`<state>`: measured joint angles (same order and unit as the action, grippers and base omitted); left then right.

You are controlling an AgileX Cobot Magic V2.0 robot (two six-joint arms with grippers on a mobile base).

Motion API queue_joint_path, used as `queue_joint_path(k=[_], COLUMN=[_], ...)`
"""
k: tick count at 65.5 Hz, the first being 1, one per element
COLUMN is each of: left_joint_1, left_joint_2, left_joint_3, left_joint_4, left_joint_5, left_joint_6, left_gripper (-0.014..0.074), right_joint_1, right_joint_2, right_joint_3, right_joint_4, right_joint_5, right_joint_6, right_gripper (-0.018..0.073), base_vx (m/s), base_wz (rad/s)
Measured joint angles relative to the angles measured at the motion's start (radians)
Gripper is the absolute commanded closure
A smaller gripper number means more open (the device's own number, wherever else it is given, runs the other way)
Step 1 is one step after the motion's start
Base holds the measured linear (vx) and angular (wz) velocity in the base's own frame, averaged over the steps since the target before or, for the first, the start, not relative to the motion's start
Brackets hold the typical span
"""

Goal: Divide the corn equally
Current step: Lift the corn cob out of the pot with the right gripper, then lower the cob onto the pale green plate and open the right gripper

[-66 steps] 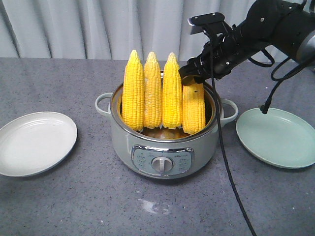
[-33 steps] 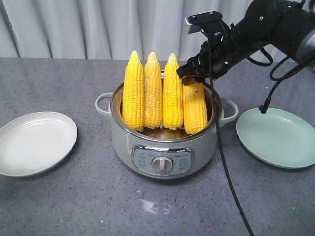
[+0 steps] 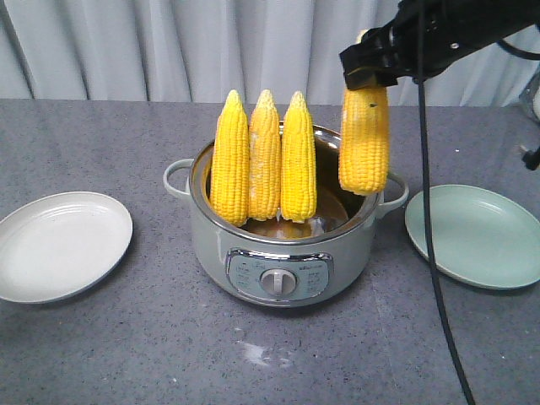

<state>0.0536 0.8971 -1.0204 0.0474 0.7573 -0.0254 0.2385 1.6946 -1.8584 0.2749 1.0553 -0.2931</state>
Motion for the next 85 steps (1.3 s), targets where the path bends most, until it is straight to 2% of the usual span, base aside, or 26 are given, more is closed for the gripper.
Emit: queue_joint_path(k=[6, 25, 38, 47, 61, 85], left_joint_1=[0.000, 0.000, 0.000, 0.000, 0.000, 0.000], left_joint_2=[0.000, 0.000, 0.000, 0.000, 0.000, 0.000], left_joint_3=[0.000, 0.000, 0.000, 0.000, 0.000, 0.000], left_joint_4=[0.000, 0.000, 0.000, 0.000, 0.000, 0.000], left_joint_5=[0.000, 0.000, 0.000, 0.000, 0.000, 0.000], left_joint_6=[0.000, 0.000, 0.000, 0.000, 0.000, 0.000], left_gripper=[0.0007, 0.0007, 0.0007, 0.0007, 0.0007, 0.0007], right_joint_1=[-0.048, -0.271, -0.373, -0.404, -0.408, -0.408], right_joint_2=[-0.029, 0.004, 0.106, 0.178, 0.275, 0.332], right_joint_3=[0.000, 0.000, 0.000, 0.000, 0.001, 0.014], right_joint_4=[0.000, -0.003, -0.018, -0.027, -0.086, -0.090], right_joint_5=[0.040, 0.189, 0.200, 0.199, 0.197, 0.191], right_joint_6=[0.009, 0.014, 0.017, 0.025, 0.056, 0.061], right_gripper=[0.0386, 0.0384, 0.0381, 0.0376, 0.0370, 0.0337], base_vx=[0.00, 0.00, 0.00, 0.00, 0.00, 0.00], base_wz=[0.00, 0.00, 0.00, 0.00, 0.00, 0.00])
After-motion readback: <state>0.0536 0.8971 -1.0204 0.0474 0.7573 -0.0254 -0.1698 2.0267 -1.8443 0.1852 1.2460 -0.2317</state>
